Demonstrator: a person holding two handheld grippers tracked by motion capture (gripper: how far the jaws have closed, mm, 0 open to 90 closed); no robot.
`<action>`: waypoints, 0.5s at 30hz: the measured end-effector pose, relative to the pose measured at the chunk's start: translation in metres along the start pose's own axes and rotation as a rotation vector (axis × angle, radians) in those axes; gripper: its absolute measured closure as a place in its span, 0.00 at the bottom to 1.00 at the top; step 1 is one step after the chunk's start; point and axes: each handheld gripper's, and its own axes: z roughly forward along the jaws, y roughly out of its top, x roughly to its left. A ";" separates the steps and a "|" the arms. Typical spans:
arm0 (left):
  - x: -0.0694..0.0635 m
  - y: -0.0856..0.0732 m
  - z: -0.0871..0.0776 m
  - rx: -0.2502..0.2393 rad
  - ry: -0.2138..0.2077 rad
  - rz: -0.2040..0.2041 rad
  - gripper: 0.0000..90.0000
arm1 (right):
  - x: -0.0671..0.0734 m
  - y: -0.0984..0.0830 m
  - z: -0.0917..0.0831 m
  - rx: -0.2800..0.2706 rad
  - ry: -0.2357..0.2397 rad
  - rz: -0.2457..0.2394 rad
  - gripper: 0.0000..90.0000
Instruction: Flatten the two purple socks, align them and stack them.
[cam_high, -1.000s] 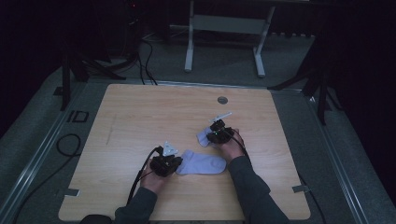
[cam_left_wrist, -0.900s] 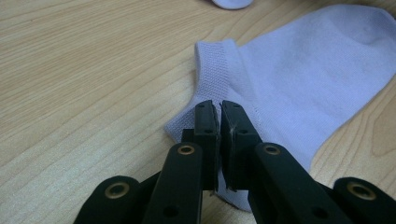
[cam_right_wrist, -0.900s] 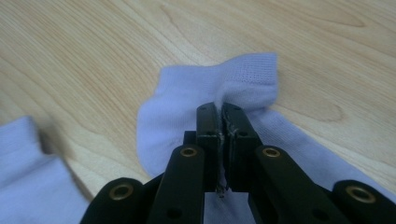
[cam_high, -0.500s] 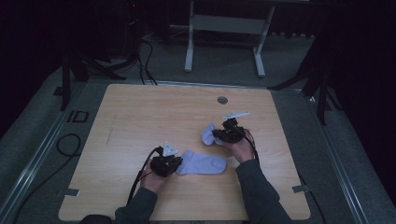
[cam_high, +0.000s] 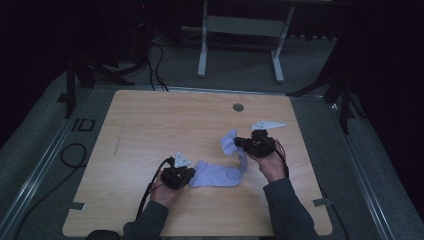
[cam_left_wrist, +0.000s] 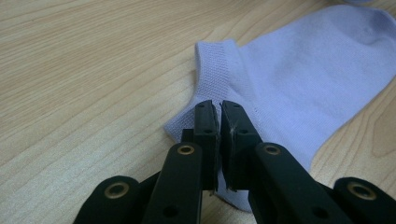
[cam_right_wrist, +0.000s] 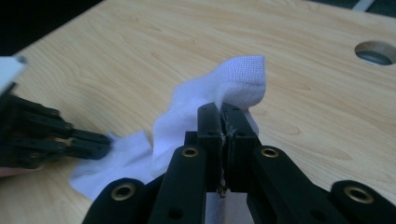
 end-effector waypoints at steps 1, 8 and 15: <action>0.000 0.000 0.000 0.000 -0.001 0.000 0.94 | 0.001 0.000 -0.003 -0.007 0.003 0.000 0.97; 0.000 0.000 0.000 0.001 -0.002 -0.001 0.94 | 0.015 -0.005 -0.020 -0.021 0.019 -0.030 0.97; 0.001 0.000 0.000 0.000 -0.005 -0.006 0.94 | 0.028 -0.011 -0.014 0.004 0.031 -0.056 0.97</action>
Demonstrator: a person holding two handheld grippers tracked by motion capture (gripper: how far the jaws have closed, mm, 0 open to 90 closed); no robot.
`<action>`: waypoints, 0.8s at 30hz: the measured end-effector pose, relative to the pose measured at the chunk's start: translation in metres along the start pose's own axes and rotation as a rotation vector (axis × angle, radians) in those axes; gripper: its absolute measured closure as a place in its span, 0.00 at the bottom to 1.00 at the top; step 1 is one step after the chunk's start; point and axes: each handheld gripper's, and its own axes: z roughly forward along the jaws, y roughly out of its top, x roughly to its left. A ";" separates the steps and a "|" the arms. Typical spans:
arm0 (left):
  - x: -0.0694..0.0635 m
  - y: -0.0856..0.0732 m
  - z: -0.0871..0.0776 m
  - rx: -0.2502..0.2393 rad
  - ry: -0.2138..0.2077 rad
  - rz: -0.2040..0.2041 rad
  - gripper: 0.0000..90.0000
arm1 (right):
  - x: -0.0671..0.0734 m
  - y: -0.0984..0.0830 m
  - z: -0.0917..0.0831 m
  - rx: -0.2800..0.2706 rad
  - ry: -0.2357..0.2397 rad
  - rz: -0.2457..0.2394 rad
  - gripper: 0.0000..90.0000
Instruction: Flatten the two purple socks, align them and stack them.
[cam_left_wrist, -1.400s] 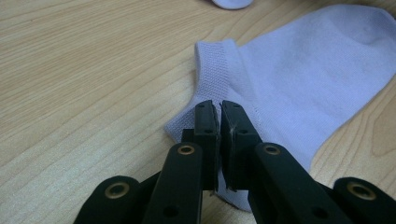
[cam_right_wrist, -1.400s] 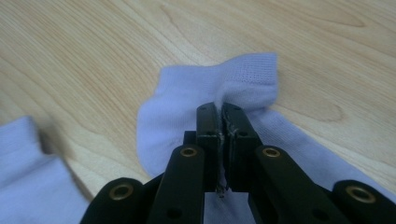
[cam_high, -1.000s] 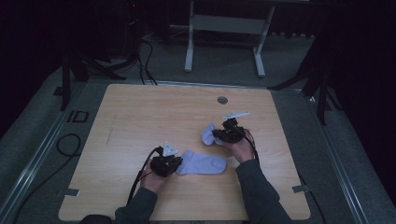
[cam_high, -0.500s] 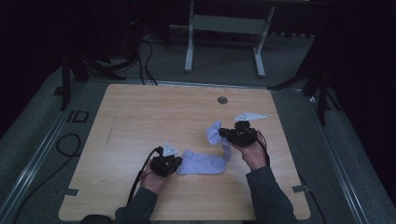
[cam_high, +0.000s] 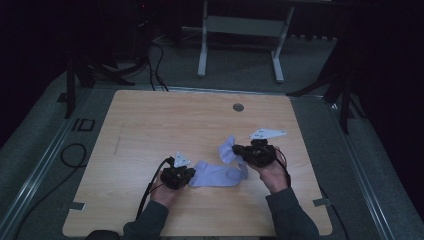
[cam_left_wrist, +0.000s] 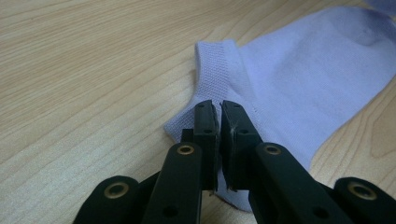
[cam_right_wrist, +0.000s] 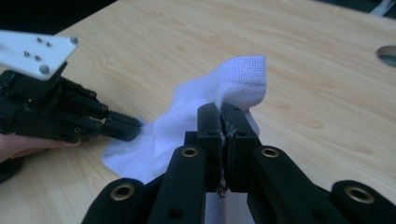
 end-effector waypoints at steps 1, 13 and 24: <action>0.000 0.000 0.000 0.000 0.001 0.001 0.94 | 0.001 -0.001 0.003 0.008 0.002 0.000 0.97; 0.004 0.000 -0.007 -0.056 0.038 -0.028 0.93 | 0.021 -0.012 0.039 0.061 0.067 0.004 0.97; 0.001 0.003 -0.027 -0.135 -0.060 -0.076 0.89 | 0.025 -0.019 0.052 0.067 0.077 0.019 0.97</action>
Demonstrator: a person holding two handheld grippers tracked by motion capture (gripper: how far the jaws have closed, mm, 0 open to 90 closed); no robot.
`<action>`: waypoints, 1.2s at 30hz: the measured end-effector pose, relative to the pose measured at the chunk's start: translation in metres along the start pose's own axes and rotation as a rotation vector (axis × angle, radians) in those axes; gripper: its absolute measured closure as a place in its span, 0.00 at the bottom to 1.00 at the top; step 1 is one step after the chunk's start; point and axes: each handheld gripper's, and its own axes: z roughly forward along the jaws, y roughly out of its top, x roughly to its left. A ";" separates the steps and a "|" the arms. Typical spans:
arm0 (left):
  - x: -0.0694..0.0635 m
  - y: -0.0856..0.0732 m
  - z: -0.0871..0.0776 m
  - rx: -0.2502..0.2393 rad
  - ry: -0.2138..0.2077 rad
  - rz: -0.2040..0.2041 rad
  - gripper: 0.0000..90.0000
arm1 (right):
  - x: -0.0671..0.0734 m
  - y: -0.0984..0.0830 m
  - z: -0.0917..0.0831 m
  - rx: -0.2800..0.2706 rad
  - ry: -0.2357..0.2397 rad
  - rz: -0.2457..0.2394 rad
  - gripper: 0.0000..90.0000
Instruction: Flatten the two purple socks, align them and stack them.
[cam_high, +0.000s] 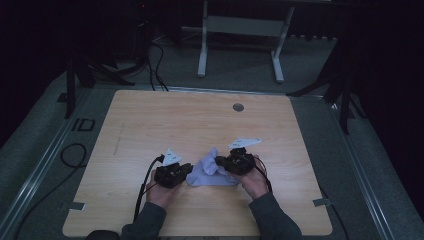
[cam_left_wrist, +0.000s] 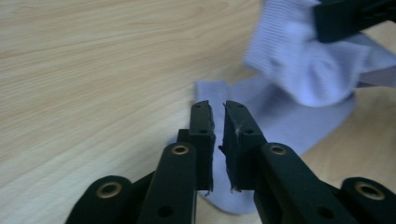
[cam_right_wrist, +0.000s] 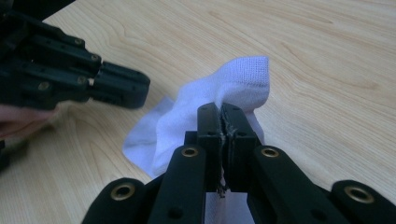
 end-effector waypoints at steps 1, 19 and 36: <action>-0.002 0.001 0.000 -0.002 -0.018 0.004 0.87 | 0.000 0.000 0.000 -0.003 0.001 -0.002 0.97; -0.006 0.006 0.020 0.028 -0.184 -0.056 0.57 | 0.001 -0.002 0.003 -0.009 0.012 -0.010 0.97; -0.013 0.011 0.022 0.041 -0.125 0.020 0.97 | 0.003 -0.006 0.004 0.003 0.037 -0.037 0.88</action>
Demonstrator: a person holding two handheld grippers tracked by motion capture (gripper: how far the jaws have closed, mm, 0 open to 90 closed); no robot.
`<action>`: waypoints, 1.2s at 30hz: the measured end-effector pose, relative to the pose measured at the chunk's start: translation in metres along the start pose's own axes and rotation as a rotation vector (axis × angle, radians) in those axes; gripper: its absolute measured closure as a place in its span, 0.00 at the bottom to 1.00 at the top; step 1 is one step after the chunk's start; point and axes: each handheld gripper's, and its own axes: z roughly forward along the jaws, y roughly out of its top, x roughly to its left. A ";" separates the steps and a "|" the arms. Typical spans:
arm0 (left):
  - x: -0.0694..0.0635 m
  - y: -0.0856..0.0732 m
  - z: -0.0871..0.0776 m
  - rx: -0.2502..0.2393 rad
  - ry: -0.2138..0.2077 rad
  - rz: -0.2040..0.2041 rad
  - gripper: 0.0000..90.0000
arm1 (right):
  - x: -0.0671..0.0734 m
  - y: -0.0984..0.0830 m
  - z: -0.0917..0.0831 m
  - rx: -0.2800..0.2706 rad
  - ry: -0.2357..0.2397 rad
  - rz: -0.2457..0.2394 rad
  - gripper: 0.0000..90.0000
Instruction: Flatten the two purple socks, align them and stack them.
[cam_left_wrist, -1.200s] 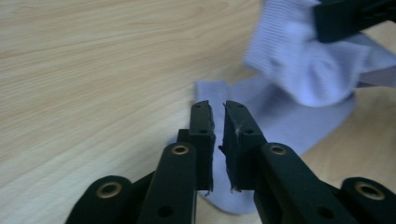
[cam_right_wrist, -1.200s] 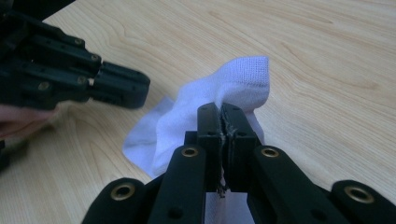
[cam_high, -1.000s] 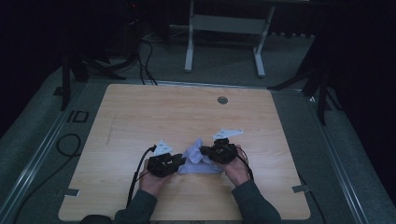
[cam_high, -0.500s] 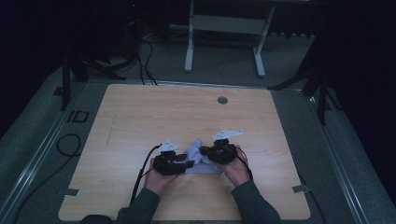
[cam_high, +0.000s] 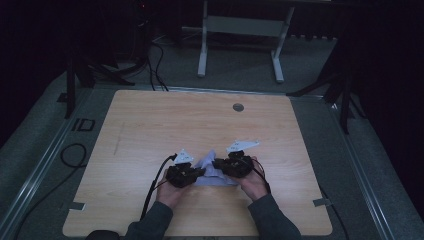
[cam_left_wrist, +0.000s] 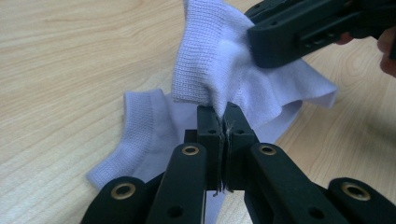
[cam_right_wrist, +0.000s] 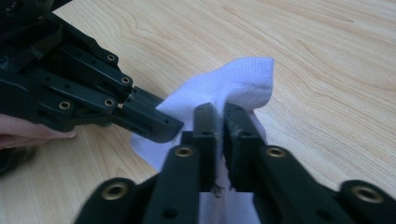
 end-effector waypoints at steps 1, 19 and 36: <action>0.000 0.000 -0.001 -0.003 0.002 0.000 0.98 | 0.000 0.000 -0.001 -0.003 0.005 -0.003 0.85; 0.003 0.001 -0.003 -0.005 0.043 -0.009 0.98 | -0.025 -0.030 -0.028 0.095 -0.178 0.048 0.70; 0.009 -0.003 -0.011 0.007 0.062 -0.034 0.98 | -0.044 -0.048 -0.010 0.189 -0.189 0.138 0.83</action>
